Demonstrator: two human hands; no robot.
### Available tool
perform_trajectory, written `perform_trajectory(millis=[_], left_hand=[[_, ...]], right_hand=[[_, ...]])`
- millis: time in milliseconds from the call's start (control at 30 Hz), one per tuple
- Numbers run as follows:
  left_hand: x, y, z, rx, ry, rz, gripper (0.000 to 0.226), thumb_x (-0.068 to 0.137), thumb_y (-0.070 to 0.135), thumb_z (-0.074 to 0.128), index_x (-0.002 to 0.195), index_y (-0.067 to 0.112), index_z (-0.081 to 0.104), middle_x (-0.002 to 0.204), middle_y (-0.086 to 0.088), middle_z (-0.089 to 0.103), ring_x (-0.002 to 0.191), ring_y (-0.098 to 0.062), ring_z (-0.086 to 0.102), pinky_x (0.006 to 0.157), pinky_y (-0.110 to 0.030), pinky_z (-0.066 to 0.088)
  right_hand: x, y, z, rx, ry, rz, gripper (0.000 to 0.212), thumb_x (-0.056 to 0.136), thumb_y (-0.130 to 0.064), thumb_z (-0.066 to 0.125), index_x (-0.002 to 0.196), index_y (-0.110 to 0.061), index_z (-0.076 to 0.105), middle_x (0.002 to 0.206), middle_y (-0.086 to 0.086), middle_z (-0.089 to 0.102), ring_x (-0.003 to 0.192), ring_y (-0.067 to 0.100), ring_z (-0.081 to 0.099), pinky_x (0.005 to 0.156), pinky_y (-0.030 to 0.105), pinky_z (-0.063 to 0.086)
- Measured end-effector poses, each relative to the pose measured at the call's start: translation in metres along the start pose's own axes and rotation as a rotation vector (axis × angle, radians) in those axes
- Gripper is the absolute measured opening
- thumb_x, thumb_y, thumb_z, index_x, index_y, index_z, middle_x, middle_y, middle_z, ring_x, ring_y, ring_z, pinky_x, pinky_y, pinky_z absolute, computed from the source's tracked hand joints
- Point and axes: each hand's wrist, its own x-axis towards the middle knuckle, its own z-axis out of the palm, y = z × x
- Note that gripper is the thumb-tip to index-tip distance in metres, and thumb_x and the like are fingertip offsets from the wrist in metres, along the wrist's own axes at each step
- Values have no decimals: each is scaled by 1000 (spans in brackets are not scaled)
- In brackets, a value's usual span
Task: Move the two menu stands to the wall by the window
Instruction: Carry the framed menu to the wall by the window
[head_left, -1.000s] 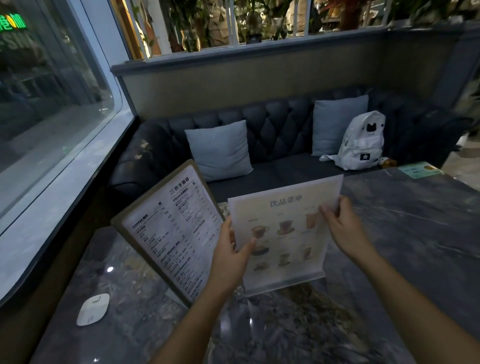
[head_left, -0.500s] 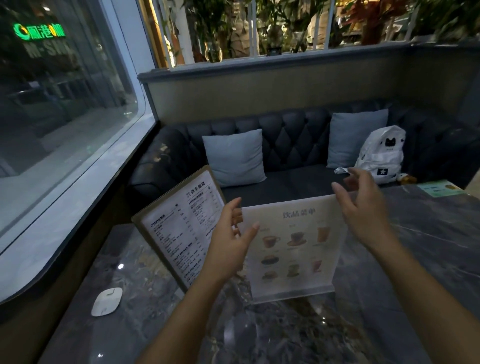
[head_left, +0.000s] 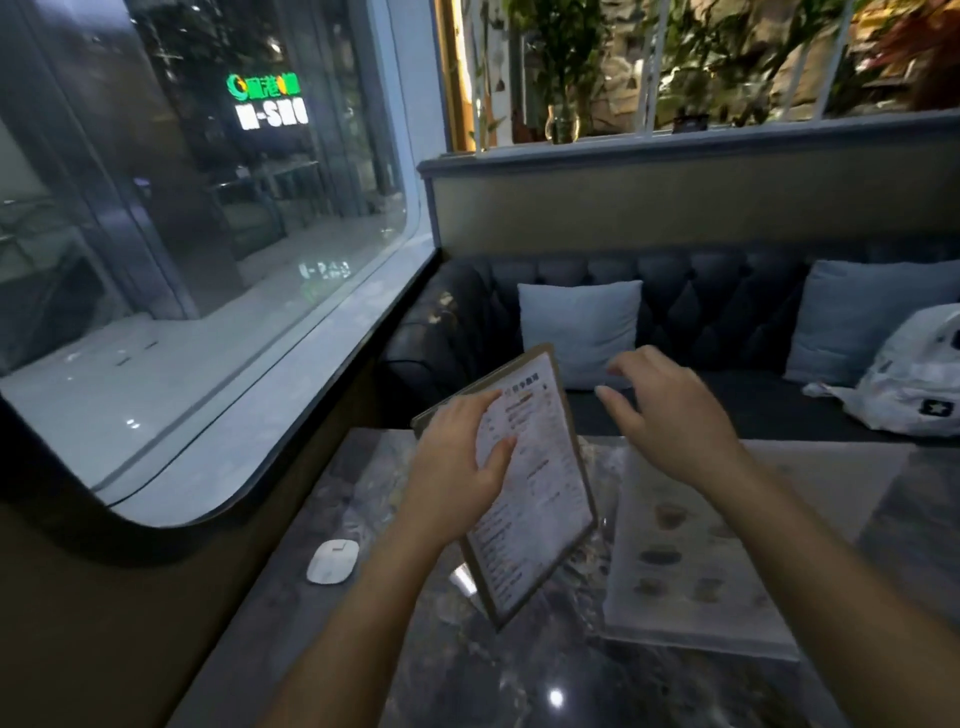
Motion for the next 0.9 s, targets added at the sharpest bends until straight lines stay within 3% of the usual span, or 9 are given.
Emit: perform_trajectory(millis=[100,267,433,533,667,767,900], left_hand=[[-1,-16,-16,75,19,18,39,86,16,60,123,11,49,118,-11,57,110,-23,49,94,-36,39],[0,-43,-26,275,54,-8,42,87,20,58,126,9,47,124,-12,55,116,-27,46,97,-39,37],[5,-63,-24,312,41,-155,49,91,32,50,133,11,38,130,-13,51,118,-27,45,95,-42,42],[3,-70,-21,228,-15,-251,51,92,34,48,135,14,31,123,-13,58,108,-30,55,83,-44,49],[1,-78,-16,172,-78,-240,34,92,30,49,122,17,38,92,-10,66,79,-29,62,61,-37,47],[3,-83,-13,113,-59,-249,19,92,25,51,107,18,42,84,-10,65,73,-29,61,60,-38,48],[5,-89,-7,97,-41,-268,15,91,23,51,103,20,41,85,-8,64,72,-27,60,59,-37,47]], right_hand=[[20,-26,29,25,-101,-56,24,89,-23,48,106,-7,54,108,12,57,99,29,51,77,34,32],[45,-59,72,-6,-189,-145,39,90,-25,43,127,-11,45,129,10,51,119,26,44,100,40,28],[55,-69,99,-40,-327,-172,52,92,-33,42,140,-18,30,152,2,28,142,15,16,110,41,16],[56,-64,108,-54,-390,-149,53,92,-37,42,141,-19,28,153,0,26,143,15,13,111,44,14],[53,-59,116,-45,-326,-161,52,90,-34,46,138,-21,32,150,-2,32,142,15,16,110,45,15],[49,-56,122,-27,-290,-157,53,88,-30,49,138,-22,31,148,-3,33,142,13,16,110,45,13],[48,-57,127,-35,-254,-154,52,87,-27,49,136,-23,32,145,-4,34,141,13,17,108,44,13]])
